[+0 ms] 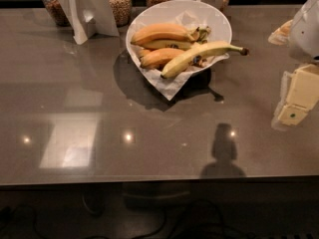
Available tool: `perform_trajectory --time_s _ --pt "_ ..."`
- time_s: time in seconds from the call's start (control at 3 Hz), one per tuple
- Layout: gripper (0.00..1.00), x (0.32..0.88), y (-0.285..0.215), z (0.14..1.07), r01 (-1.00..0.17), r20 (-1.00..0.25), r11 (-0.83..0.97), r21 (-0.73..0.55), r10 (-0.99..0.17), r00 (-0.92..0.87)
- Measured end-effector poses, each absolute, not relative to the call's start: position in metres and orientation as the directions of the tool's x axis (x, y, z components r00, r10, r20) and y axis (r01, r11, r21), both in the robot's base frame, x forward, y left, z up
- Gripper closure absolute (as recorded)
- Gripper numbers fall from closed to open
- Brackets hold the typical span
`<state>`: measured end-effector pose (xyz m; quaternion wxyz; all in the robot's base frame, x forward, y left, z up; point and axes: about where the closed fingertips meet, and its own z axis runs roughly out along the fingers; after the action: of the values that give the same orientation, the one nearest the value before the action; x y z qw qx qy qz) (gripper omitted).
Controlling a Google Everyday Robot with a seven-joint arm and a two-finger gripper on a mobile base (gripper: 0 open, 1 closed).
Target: Pick banana from white bowl
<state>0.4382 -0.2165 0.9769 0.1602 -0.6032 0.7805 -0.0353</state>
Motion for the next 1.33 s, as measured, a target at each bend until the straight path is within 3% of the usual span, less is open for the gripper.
perform_trajectory --time_s 0.67,1.33 --pt "0.00 0.451 -0.209 0.982 -0.924 -0.245 0.261 -0.279 -0.950 -0.195" --pt "0.00 0.513 -0.179 0.994 -0.901 -0.381 0.229 -0.369 -0.921 -0.078"
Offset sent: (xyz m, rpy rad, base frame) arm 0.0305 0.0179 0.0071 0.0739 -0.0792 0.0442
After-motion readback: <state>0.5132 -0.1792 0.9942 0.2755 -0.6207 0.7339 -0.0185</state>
